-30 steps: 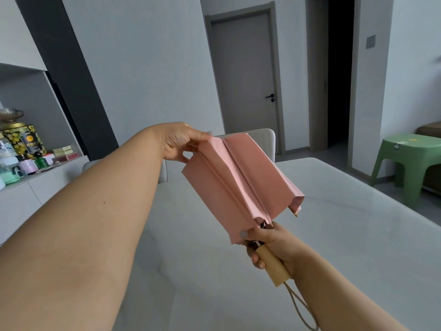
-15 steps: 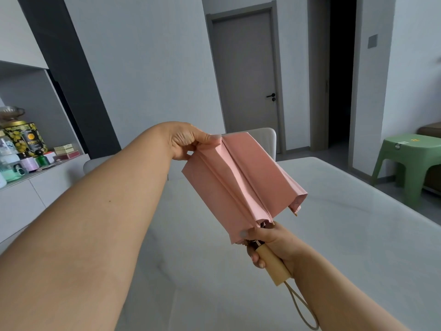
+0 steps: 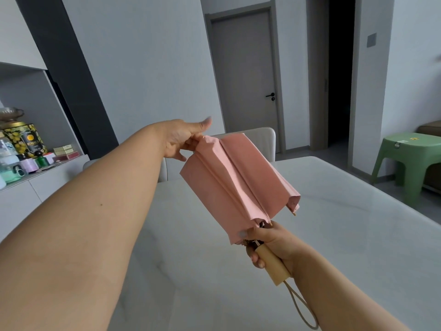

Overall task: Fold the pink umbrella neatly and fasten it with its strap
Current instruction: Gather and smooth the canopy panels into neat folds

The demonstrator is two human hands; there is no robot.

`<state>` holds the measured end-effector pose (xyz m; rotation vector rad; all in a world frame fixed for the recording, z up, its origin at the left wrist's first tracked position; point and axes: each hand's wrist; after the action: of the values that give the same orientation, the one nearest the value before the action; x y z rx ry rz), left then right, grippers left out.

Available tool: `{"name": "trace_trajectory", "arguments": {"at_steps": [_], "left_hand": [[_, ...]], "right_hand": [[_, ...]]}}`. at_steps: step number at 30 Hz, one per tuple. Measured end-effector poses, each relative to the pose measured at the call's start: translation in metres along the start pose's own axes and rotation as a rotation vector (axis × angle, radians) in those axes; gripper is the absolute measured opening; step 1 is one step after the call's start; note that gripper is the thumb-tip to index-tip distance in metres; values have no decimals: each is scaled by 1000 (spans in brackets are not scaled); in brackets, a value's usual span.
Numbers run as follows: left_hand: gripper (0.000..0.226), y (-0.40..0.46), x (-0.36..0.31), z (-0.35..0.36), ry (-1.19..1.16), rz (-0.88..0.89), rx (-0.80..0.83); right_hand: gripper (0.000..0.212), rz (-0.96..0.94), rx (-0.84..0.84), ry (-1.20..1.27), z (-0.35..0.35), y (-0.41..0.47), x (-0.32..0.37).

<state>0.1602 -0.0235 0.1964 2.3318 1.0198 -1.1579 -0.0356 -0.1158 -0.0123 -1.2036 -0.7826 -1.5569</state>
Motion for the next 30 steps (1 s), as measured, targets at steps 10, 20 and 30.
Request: {"name": "trace_trajectory", "arguments": {"at_steps": [10,20,30], "left_hand": [[22,0,5,4,-75,91,-51],[24,-2,3,10,-96,162,-80],[25,-16,-9,20,204,-30,-267]], "right_hand": [[34,-9,26,-5,2,-1,1],[33,-3,9,-1,-1,0,0],[37,-23,-28,-11,0,2,-2]]}}
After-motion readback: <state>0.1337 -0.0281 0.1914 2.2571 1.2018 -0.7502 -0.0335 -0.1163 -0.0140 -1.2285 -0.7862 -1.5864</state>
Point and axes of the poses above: each hand's wrist, its own y-axis towards the middle knuckle, its own z-axis out of the palm, x = y × z, and after that the axes turned 4 degrees about -x, right-handed
